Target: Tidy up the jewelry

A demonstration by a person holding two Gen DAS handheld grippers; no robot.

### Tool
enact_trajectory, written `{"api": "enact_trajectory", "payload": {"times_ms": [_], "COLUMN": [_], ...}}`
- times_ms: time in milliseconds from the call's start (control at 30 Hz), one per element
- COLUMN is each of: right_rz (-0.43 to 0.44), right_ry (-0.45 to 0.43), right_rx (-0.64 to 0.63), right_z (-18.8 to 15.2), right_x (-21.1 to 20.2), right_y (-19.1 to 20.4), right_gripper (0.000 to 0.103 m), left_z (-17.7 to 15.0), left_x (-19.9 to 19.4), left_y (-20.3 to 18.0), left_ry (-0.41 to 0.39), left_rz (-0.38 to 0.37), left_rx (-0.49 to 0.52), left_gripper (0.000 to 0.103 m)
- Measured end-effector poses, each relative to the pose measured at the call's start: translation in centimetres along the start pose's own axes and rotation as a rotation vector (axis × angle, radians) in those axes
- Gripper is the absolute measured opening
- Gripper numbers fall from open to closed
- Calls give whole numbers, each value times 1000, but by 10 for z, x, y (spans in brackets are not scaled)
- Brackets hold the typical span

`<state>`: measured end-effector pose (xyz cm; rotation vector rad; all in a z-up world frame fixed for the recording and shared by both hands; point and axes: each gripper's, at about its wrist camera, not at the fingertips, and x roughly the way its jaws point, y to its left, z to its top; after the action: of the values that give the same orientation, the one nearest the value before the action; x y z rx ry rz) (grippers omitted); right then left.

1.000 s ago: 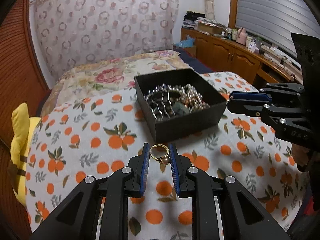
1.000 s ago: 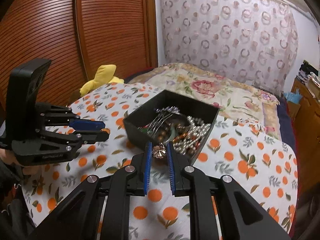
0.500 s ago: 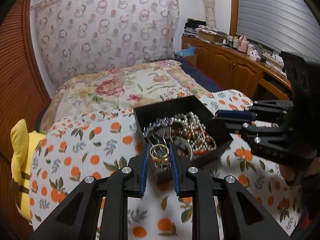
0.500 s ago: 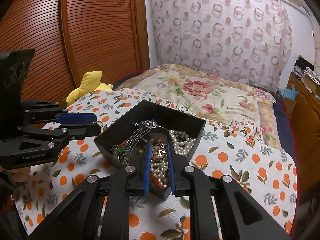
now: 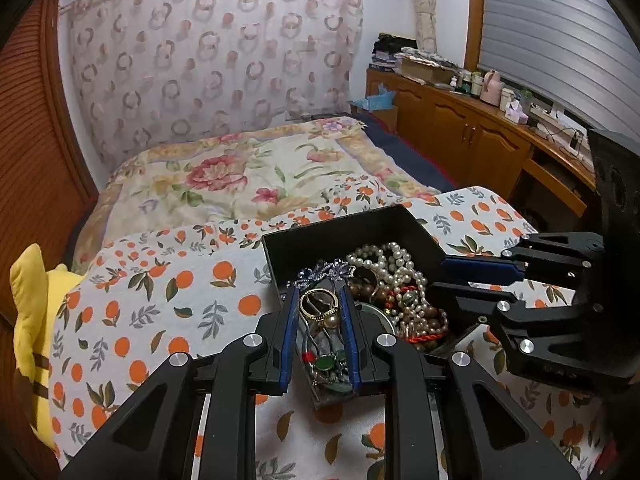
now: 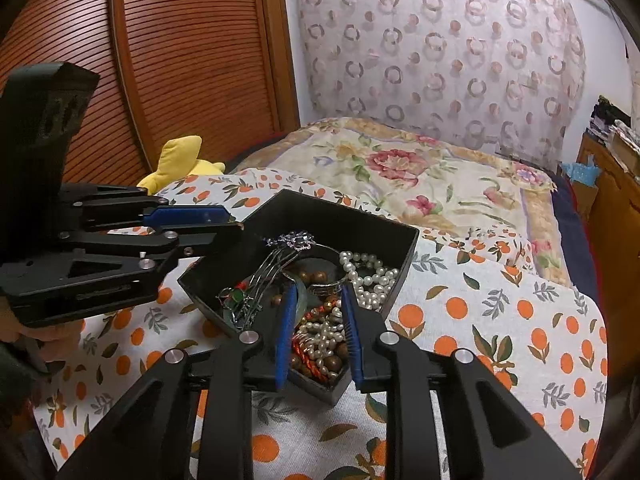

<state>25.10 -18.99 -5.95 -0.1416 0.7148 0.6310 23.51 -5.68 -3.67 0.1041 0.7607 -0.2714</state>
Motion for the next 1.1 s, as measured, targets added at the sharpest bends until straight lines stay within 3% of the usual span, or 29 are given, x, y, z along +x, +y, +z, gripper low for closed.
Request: {"api": "enact_trajectory", "payload": {"times_ms": [267, 367, 533, 667, 733, 800, 833, 1000, 1100], "right_rz": [-21, -36, -58, -83, -103, -116, -124, -166, -182], "right_ry": [-17, -20, -35, -54, -67, -88, -93, -127, -146], "right_rx": [24, 35, 69, 84, 95, 103, 107, 133, 152], "right_z": [-6, -12, -19, -28, -32, -36, -37, -48, -55], "right_x": [-14, -22, -32, -43, -50, -58, -61, -78, -88], "right_y": [-2, -3, -3, 2, 4, 8, 10, 21, 25], "right_gripper": [26, 26, 26, 26, 42, 50, 52, 89, 98], "left_z": [1, 0, -8, -17, -23, -29, -32, -50, -61], "left_x": [6, 5, -6, -22, -32, -41, -45, -70, -83], "left_y": [0, 1, -2, -6, -7, -8, -9, -11, -13], "left_ry": [-2, -6, -18, -38, -52, -57, -59, -79, -85], "left_rz": [6, 19, 29, 51, 67, 85, 91, 113, 132], "left_rx": [-11, -16, -22, -23, -30, -42, -49, -79, -89], "left_gripper": [19, 37, 47, 72, 80, 89, 90, 95, 95]}}
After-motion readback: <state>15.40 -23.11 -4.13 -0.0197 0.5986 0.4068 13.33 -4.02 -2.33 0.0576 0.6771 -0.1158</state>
